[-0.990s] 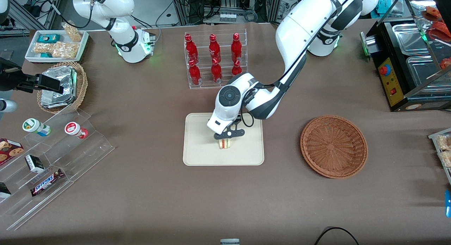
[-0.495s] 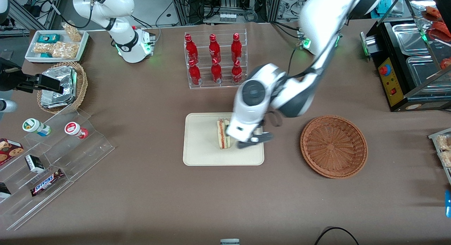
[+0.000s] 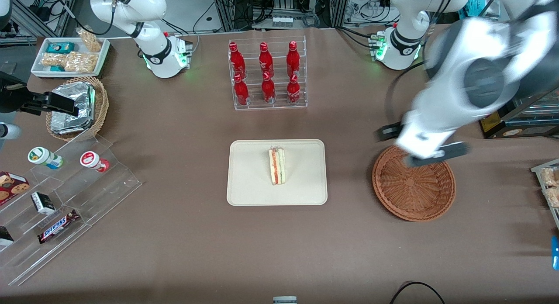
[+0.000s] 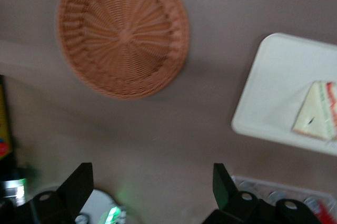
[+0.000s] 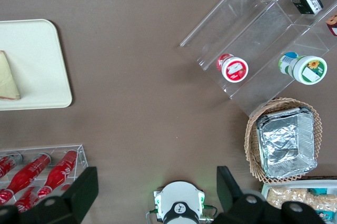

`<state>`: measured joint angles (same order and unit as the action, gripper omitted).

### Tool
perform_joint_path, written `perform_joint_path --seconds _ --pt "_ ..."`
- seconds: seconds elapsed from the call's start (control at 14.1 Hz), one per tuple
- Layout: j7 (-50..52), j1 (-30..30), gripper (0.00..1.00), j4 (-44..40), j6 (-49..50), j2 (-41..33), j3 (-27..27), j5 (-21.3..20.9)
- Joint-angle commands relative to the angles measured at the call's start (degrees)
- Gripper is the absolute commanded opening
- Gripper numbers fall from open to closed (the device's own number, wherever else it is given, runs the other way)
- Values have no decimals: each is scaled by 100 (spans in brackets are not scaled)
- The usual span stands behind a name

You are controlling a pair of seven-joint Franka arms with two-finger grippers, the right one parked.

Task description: Place sandwich from basket to tray

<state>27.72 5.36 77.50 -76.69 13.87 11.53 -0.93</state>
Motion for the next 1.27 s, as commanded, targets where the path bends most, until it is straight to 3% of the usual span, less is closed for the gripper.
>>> perform_joint_path --seconds 0.0,0.21,0.57,0.92,1.06,1.2 --pt "-984 -648 100 240 530 -524 51 -21" --pt "-1724 -931 100 187 874 -798 51 -390" --pt "-1726 -685 100 108 831 -728 244 -1040" --pt "-1682 -764 100 196 1165 -1035 175 -558" --pt "-1682 -1009 100 362 894 -1202 96 -77" --pt "-1664 -1072 100 486 744 -1299 95 14"
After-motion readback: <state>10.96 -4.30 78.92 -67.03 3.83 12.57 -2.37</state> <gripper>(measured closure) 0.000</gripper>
